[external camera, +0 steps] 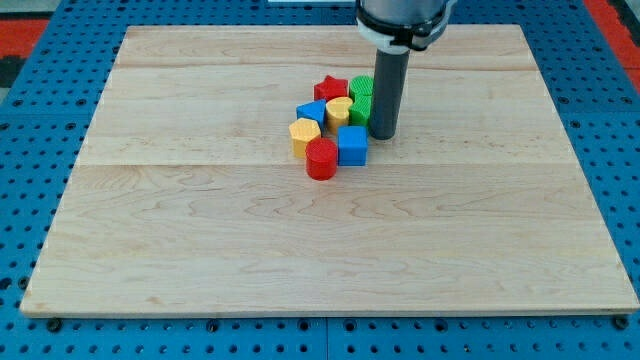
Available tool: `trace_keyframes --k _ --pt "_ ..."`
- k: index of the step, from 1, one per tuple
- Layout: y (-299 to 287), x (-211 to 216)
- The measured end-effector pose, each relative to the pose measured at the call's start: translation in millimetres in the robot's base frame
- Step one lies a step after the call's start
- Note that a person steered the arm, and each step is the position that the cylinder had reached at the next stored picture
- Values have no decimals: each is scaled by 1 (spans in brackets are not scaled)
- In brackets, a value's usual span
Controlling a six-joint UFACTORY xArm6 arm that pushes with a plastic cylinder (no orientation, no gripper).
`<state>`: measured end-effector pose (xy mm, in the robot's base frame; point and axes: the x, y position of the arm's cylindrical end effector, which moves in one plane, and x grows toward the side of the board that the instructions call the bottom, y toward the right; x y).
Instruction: Place the blue cube in between the yellow blocks
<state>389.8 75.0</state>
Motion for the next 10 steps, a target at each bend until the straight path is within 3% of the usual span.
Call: trace_keyframes --k 2,6,10 --pt "-1 -23" --pt "1 64" --pt "-41 37"
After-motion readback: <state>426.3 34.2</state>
